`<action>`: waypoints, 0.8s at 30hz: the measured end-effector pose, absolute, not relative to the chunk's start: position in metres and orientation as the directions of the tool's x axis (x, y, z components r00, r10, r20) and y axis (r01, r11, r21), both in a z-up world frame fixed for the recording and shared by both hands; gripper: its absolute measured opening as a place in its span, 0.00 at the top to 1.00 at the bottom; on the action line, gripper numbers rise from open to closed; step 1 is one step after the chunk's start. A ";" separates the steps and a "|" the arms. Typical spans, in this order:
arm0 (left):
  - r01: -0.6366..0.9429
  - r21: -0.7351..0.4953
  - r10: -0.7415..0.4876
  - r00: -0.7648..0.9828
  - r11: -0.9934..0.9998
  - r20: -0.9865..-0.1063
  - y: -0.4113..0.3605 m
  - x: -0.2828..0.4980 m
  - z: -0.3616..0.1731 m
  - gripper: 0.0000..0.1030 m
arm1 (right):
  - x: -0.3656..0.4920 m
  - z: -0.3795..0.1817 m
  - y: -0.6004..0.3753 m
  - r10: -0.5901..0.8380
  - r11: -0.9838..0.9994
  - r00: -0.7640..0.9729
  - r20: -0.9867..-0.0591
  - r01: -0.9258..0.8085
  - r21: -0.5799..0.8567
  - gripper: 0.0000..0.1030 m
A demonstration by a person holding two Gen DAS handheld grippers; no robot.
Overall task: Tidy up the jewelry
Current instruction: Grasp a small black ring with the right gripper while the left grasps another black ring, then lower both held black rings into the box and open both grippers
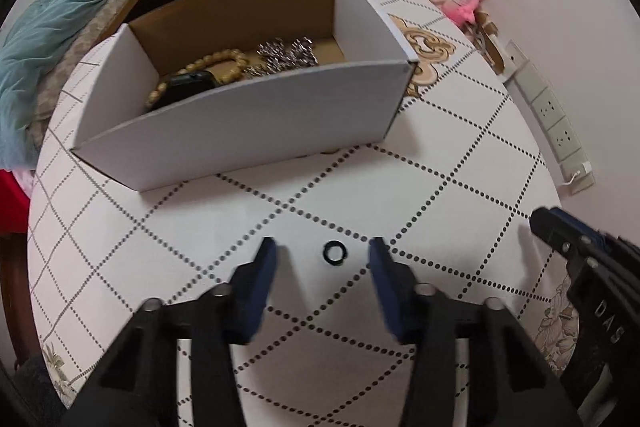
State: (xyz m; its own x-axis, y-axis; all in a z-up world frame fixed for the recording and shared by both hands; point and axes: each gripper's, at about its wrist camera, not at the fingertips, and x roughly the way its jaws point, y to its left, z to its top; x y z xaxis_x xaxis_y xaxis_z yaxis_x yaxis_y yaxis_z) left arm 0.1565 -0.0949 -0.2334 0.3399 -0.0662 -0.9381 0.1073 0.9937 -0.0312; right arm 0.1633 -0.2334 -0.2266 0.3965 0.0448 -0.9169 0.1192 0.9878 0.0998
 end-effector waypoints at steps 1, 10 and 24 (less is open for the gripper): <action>0.110 -0.024 -0.061 0.348 0.994 -0.935 -0.096 0.156 -0.233 0.67 | 0.164 -0.226 -0.234 0.045 0.988 0.397 -0.917 0.121 0.101 0.87; 0.127 -0.040 -0.085 0.371 0.991 -0.925 -0.097 0.158 -0.232 0.91 | 0.168 -0.227 -0.235 0.044 0.988 0.398 -0.916 0.121 0.100 0.87; 0.076 -0.189 -0.203 0.403 0.979 -0.892 -0.051 0.170 -0.168 0.91 | 0.195 -0.172 -0.213 0.202 0.967 0.459 -0.865 0.047 0.250 0.87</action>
State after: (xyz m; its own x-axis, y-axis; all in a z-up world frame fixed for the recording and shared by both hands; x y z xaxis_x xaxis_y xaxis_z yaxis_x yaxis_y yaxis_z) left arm 0.1698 -0.0508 -0.1683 0.4034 -0.2035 -0.8921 0.0760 0.9790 -0.1889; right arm 0.1955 -0.2129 -0.1720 0.4589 0.2016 -0.8653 0.0468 0.9671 0.2502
